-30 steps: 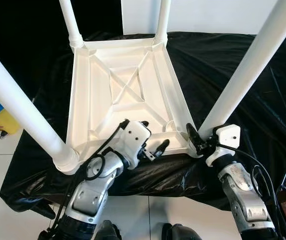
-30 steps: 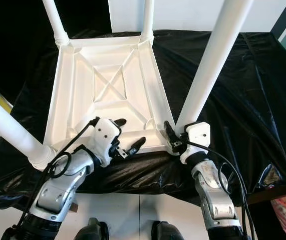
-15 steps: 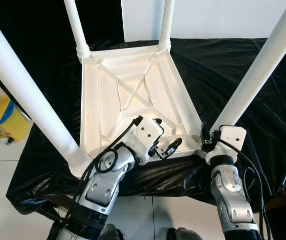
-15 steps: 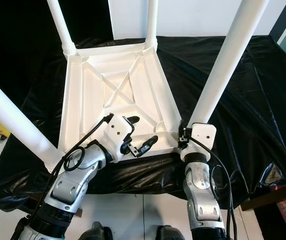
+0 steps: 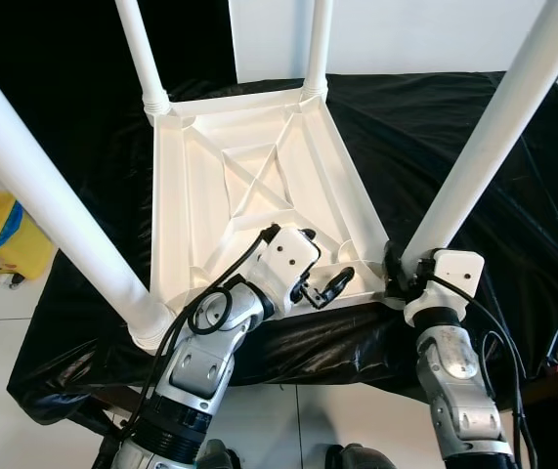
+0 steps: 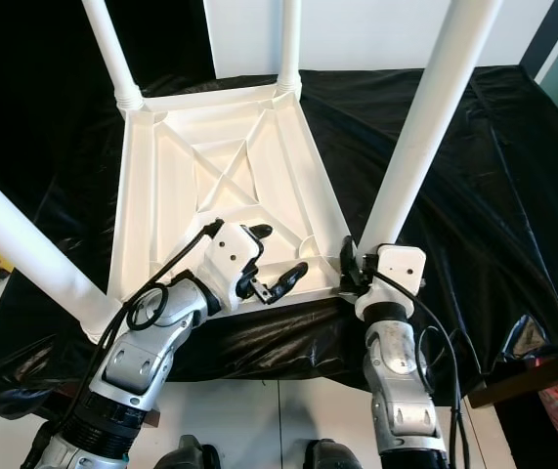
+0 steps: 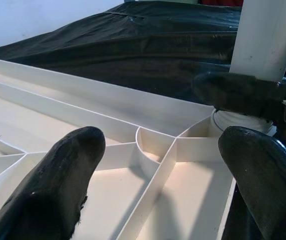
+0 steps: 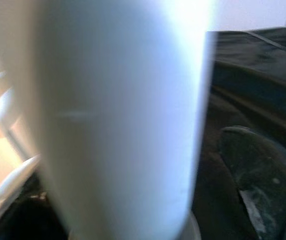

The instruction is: Building children table

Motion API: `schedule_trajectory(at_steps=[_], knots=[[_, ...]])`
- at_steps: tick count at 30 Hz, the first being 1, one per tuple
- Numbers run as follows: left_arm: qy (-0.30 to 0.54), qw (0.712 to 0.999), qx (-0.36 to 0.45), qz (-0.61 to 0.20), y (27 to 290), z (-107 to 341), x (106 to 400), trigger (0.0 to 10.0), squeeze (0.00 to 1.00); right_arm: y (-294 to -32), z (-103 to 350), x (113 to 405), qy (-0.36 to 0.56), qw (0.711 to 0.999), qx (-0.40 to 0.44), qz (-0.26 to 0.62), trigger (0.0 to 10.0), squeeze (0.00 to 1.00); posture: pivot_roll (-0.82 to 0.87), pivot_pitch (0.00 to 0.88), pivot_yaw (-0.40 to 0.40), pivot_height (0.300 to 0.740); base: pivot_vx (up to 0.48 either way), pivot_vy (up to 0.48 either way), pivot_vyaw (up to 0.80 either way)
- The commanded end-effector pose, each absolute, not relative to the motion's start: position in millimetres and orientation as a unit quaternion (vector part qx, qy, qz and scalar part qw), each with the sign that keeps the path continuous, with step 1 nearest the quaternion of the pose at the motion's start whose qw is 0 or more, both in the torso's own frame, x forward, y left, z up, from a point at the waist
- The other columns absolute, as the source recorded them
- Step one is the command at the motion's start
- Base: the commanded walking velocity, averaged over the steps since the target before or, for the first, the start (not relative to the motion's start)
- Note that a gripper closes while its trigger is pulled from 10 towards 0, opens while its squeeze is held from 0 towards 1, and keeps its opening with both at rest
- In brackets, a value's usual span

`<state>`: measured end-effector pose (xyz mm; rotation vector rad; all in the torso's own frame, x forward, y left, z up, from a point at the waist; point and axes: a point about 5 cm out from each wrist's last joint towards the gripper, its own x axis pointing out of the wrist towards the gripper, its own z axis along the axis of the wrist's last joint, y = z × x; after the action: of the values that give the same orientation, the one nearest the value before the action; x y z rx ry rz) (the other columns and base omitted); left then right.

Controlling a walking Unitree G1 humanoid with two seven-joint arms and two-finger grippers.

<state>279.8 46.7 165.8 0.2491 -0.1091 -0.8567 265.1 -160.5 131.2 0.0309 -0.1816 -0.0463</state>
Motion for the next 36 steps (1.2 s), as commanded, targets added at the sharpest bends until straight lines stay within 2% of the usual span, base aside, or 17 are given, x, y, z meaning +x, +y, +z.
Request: schedule_trajectory(at_steps=[1,4,5,6,7,8,9,11,13,14,20,33,34,35,36], knots=[[-0.050,0.915,0.112,-0.383,51,162,282,10.0,0.00,-160,130,264,-0.089,0.996,0.017,-0.014,10.0,1.00,-0.12,0.103,0.004,0.740,0.000,0.000,0.00],[-0.051,0.916,0.114,-0.381,52,161,282,10.0,0.00,-163,130,263,-0.090,0.996,0.007,-0.004,10.0,1.00,-0.12,0.099,0.000,0.740,0.000,0.000,0.00],[-0.053,0.917,0.114,-0.379,52,161,283,10.0,0.00,-165,130,261,-0.087,0.996,0.001,0.023,10.0,0.41,-0.14,0.091,-0.007,0.740,0.000,0.000,0.00],[-0.053,0.917,0.114,-0.379,52,161,283,10.0,0.00,-165,130,261,-0.087,0.996,0.001,0.023,10.0,0.41,-0.14,0.091,-0.007,0.740,0.000,0.000,0.00],[-0.052,0.916,0.113,-0.381,50,161,284,10.0,0.00,-167,130,259,-0.085,0.995,-0.008,0.056,10.0,0.00,-0.14,0.087,-0.011,0.740,0.000,0.000,0.00],[-0.052,0.916,0.113,-0.381,50,161,284,10.0,0.00,-167,130,259,-0.085,0.995,-0.008,0.056,10.0,0.00,-0.14,0.087,-0.011,0.740,0.000,0.000,0.00],[-0.052,0.915,0.115,-0.384,49,160,284,10.0,0.00,-169,130,257,-0.082,0.992,-0.019,0.095,10.0,0.00,-0.14,0.083,-0.015,0.740,0.000,0.000,0.00],[-0.052,0.915,0.115,-0.384,49,160,284,10.0,0.00,-169,130,257,-0.082,0.992,-0.019,0.095,10.0,0.00,-0.14,0.083,-0.015,0.740,0.000,0.000,0.00],[-0.048,0.911,0.112,-0.394,47,157,281,10.0,0.00,-171,131,259,-0.072,0.985,-0.034,0.156,10.0,0.00,-0.14,0.076,-0.022,0.740,0.000,0.000,0.00],[-0.048,0.911,0.112,-0.394,47,157,281,10.0,0.00,-171,131,259,-0.072,0.985,-0.034,0.156,10.0,0.00,-0.14,0.076,-0.022,0.740,0.000,0.000,0.00],[-0.034,0.896,0.112,-0.427,48,149,266,10.0,0.00,-173,136,275,-0.073,0.967,-0.083,0.229,10.0,0.00,-0.09,0.065,-0.031,0.740,0.000,0.000,0.00],[-0.027,0.891,0.124,-0.436,49,146,260,10.0,0.00,-170,123,287,-0.041,0.950,-0.104,0.292,10.0,0.00,-0.04,0.021,-0.037,0.740,0.000,0.000,0.00],[-0.027,0.890,0.126,-0.437,49,145,260,10.0,0.00,-171,120,288,-0.035,0.948,-0.105,0.297,4.4,0.00,-0.03,0.009,-0.038,0.740,0.000,0.000,0.00],[-0.027,0.890,0.127,-0.437,49,146,260,10.0,0.00,-171,116,287,-0.030,0.948,-0.107,0.300,0.0,0.00,-0.02,0.000,-0.041,0.740,0.000,0.000,0.00],[-0.027,0.890,0.127,-0.437,49,146,260,10.0,0.00,-171,116,287,-0.030,0.948,-0.107,0.300,0.0,0.00,-0.02,0.000,-0.041,0.740,0.000,0.000,0.00]])
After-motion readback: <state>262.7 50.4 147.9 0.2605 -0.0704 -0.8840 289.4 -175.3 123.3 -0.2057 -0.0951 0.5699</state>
